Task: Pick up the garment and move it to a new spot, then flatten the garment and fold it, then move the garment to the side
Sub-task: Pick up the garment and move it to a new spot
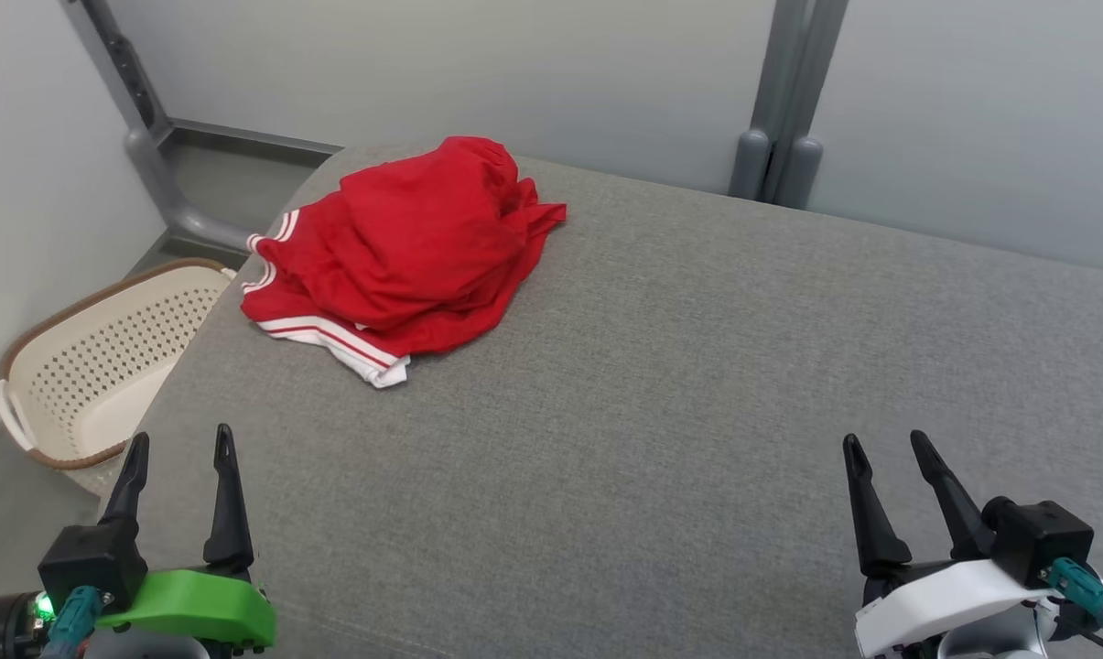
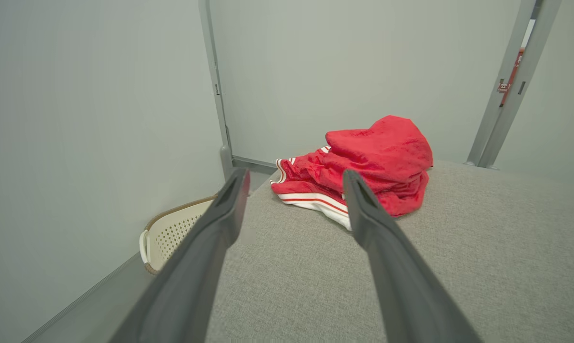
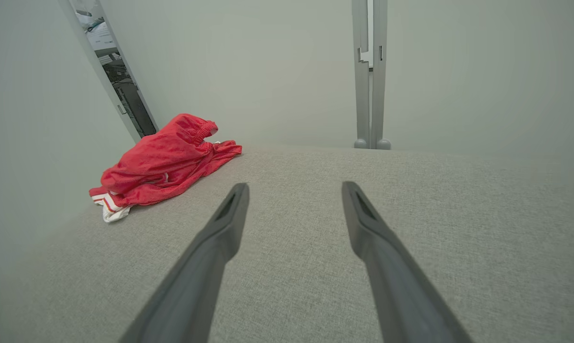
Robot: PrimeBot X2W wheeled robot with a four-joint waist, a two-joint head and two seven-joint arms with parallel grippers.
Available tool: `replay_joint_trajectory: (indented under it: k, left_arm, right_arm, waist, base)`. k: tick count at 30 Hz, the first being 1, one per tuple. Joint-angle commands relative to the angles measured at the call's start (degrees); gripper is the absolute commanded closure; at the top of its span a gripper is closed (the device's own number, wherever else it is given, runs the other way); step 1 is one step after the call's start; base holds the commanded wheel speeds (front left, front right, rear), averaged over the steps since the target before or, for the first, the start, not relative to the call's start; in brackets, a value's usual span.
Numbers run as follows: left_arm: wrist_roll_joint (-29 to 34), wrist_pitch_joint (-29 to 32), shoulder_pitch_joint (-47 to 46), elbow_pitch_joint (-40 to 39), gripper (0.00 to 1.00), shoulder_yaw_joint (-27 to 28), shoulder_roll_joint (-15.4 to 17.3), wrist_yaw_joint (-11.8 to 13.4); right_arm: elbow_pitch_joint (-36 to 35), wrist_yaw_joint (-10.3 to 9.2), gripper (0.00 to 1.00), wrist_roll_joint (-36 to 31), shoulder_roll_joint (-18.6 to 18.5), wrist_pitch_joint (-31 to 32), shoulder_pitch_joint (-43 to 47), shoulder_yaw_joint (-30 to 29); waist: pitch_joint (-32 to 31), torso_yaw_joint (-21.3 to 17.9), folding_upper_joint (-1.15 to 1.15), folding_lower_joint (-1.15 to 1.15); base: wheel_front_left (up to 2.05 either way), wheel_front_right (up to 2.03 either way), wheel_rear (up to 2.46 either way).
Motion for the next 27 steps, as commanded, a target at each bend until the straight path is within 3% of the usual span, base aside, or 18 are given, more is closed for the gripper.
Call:
replay_joint_trajectory:
  k: [1,15,27]
  left_arm:
    - [-0.5,-0.2,0.7,0.1,0.0,0.2,0.5,0.2]
    - [-1.1,-0.6,1.9,-0.4,0.0,0.4,1.0,1.0]
    - [-1.8,-0.7,-0.2,-0.2,0.0,0.7,1.3,1.0]
  right_arm:
    - [0.2,0.0,0.0,0.1,-0.2,-0.5,-0.1,0.1]
    - [1.1,0.0,0.0,0.5,-0.2,-1.0,-0.2,0.7]
    - [0.7,0.0,0.0,-0.5,-0.2,-0.3,-1.1,0.9]
  waist:
    - [0.2,2.8,0.0,0.0]
    - [0.0,6.6,0.0,0.0]
    - [1.3,4.6,0.0,0.0]
  base:
    - [0.0,0.0,0.0]
    - [0.0,0.0,0.0]
    - [0.0,0.0,0.0]
